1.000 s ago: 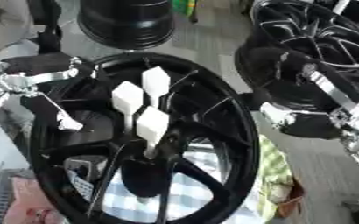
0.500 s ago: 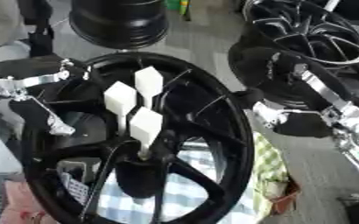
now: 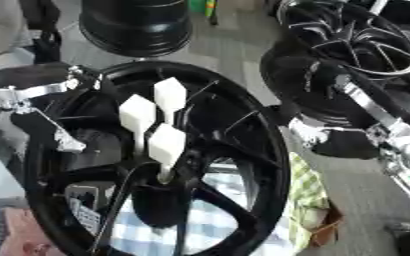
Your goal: Pull the pin out of the wheel hub.
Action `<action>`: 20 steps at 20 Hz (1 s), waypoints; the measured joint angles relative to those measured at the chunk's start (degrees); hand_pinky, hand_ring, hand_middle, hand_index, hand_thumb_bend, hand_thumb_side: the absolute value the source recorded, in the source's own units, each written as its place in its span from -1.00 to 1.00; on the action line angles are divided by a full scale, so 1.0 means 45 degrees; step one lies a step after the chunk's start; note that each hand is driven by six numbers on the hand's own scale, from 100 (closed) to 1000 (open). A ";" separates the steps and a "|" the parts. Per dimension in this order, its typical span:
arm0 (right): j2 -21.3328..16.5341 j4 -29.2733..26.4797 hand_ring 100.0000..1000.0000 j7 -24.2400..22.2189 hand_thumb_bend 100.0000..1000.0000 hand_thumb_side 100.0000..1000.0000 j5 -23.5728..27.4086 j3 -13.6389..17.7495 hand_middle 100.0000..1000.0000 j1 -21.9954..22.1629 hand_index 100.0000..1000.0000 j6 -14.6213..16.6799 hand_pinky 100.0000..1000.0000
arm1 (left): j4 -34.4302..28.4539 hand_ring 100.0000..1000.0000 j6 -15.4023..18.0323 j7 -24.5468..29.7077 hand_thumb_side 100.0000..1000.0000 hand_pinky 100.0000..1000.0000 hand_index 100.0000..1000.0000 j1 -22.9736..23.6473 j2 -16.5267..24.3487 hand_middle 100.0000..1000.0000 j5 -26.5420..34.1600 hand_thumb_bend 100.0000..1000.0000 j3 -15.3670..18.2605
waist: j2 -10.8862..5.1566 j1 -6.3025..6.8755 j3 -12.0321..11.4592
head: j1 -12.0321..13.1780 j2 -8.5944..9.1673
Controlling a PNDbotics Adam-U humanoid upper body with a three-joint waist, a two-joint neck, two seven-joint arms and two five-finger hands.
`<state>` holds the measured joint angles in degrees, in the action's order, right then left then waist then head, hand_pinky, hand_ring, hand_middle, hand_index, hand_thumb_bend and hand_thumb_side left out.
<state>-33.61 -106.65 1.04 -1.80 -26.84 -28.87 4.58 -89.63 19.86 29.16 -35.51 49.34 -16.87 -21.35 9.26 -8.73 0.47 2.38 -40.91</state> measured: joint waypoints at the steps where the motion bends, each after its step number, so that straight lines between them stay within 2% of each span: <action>1: 0.0000 0.0010 0.50 0.0000 -1.00 -0.60 0.0001 0.0000 0.48 0.0001 0.80 0.0000 0.27 | 0.0000 0.51 0.0000 -0.0001 -0.25 0.52 0.66 -0.0017 0.0000 0.48 0.0009 -0.02 0.0001 | 0.0000 0.0000 0.0000 | -0.0005 0.0050; 11: 0.0000 0.0037 0.50 -0.0020 -1.00 -0.60 0.0004 0.0000 0.49 0.0038 0.80 0.0023 0.27 | -0.0020 0.51 -0.0203 -0.0202 -0.22 0.50 0.66 -0.0146 0.0001 0.49 0.0377 -0.02 0.0175 | -0.0004 -0.0003 -0.0036 | -0.0207 0.0490; 20: 0.0010 0.0038 0.50 -0.0061 -1.00 -0.60 0.0118 -0.0009 0.49 0.0025 0.80 0.0035 0.27 | 0.0417 0.51 -0.0357 -0.0625 -0.19 0.50 0.66 -0.1320 -0.0277 0.48 0.0846 -0.01 0.0346 | -0.0009 -0.0057 0.0076 | -0.0186 0.0552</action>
<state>-33.56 -106.48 0.77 -1.26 -26.88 -28.76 4.73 -87.75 18.25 26.35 -41.45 48.09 -13.07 -19.80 9.22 -8.98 0.81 1.54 -38.43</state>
